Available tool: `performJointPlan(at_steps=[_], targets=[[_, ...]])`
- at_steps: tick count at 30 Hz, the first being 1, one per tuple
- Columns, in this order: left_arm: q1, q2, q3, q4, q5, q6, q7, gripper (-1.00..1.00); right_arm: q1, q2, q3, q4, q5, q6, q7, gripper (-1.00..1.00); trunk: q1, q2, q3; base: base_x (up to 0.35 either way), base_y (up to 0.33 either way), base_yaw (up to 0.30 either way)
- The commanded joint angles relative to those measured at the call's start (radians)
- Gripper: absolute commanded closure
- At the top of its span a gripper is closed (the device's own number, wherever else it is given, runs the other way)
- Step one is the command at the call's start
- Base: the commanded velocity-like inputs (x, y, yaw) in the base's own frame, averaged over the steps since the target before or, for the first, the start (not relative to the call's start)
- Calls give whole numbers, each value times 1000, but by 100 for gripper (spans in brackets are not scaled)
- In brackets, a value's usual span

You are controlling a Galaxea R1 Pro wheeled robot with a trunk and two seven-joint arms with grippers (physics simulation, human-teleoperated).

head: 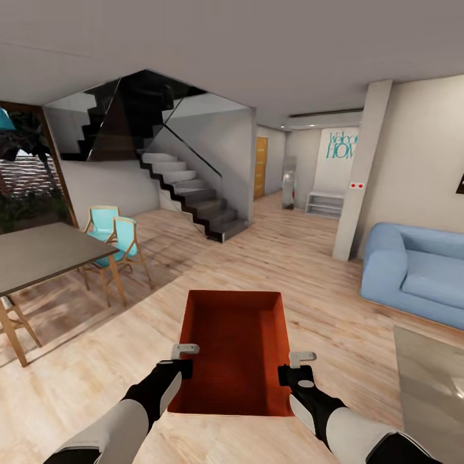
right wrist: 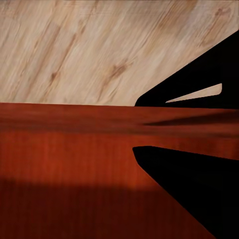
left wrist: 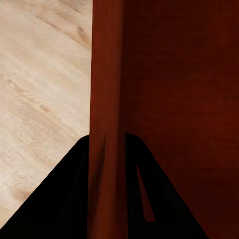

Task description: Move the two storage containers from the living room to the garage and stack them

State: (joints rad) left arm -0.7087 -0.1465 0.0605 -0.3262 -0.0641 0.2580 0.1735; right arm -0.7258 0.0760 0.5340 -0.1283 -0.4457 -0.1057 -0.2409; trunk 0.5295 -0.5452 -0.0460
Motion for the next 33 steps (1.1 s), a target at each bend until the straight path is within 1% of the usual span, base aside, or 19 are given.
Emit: performJointPlan(at_steps=[1, 7, 14, 33], targets=[[0, -4, 18, 2, -10, 7, 4, 100, -1, 1, -5, -17, 3, -8, -46, 100, 1, -2, -2, 320, 90, -29], [0, -4, 18, 2, -9, 7, 4, 100, -1, 1, -5, -17, 0, -7, -66, 100, 1, -2, -2, 320, 90, -188], [0, -4, 18, 3, -8, 7, 4, 100, -1, 1, -5, -17, 0, -8, -70, 100, 1, -2, -2, 320, 90, -235], [0, -4, 19, 3, -8, 7, 3, 100, -1, 1, -5, -17, 4, -8, -69, 100, 1, -2, -2, 320, 90, -12]])
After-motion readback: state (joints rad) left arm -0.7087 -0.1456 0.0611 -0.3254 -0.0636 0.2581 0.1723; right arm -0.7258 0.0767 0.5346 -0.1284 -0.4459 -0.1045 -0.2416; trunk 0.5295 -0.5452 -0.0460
